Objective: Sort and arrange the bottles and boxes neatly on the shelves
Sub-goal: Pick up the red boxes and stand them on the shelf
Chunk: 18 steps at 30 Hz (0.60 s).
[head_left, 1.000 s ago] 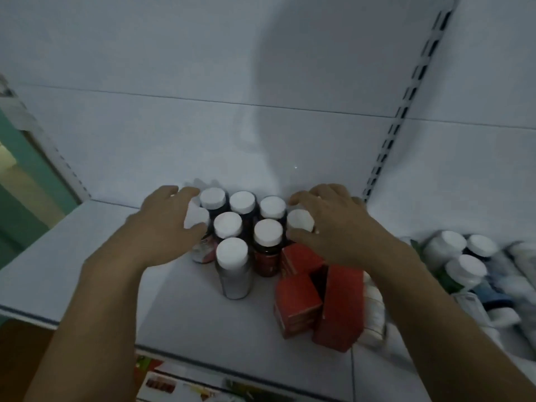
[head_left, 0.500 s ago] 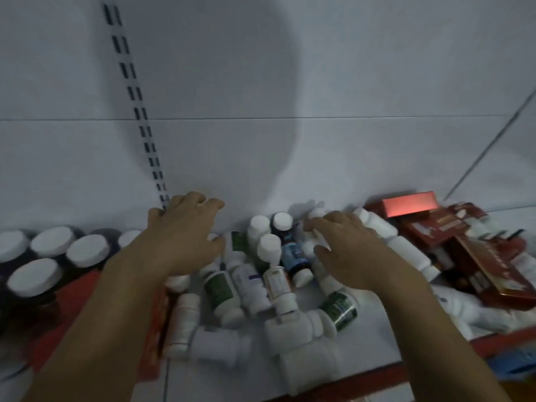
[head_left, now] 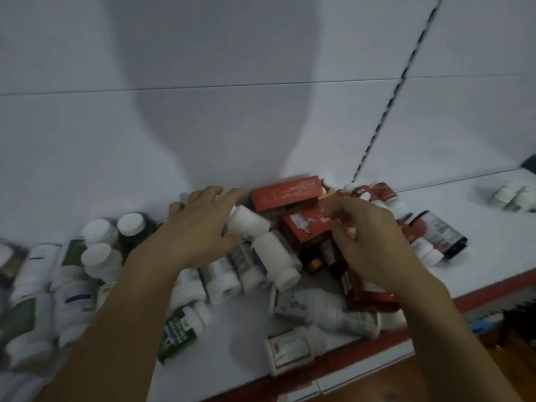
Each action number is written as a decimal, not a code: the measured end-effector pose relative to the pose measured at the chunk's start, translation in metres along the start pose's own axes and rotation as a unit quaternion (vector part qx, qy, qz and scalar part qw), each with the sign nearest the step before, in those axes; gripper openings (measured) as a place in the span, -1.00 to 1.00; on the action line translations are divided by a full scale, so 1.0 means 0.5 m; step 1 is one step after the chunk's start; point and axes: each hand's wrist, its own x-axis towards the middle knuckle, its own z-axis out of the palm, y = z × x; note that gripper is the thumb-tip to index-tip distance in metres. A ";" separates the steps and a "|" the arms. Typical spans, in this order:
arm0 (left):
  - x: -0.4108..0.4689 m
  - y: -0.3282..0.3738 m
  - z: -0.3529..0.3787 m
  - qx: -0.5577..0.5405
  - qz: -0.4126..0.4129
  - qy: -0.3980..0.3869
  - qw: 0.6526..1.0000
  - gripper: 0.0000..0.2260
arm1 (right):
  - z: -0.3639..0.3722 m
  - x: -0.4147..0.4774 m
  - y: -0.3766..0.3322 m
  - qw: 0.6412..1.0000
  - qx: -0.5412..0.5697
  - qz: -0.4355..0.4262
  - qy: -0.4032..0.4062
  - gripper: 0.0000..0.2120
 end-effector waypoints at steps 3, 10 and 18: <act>0.030 0.042 0.008 0.009 0.018 -0.029 0.999 -0.26 | -0.024 0.002 0.057 1.000 -0.011 0.004 -0.009 -0.81; 0.114 0.137 0.044 -0.006 0.050 0.053 0.997 -0.34 | -0.011 -0.038 0.127 0.974 0.001 0.193 -0.120 -0.10; 0.208 0.170 0.100 0.029 -0.025 0.083 0.996 -0.38 | -0.007 -0.050 0.185 0.973 0.043 0.220 -0.053 -0.37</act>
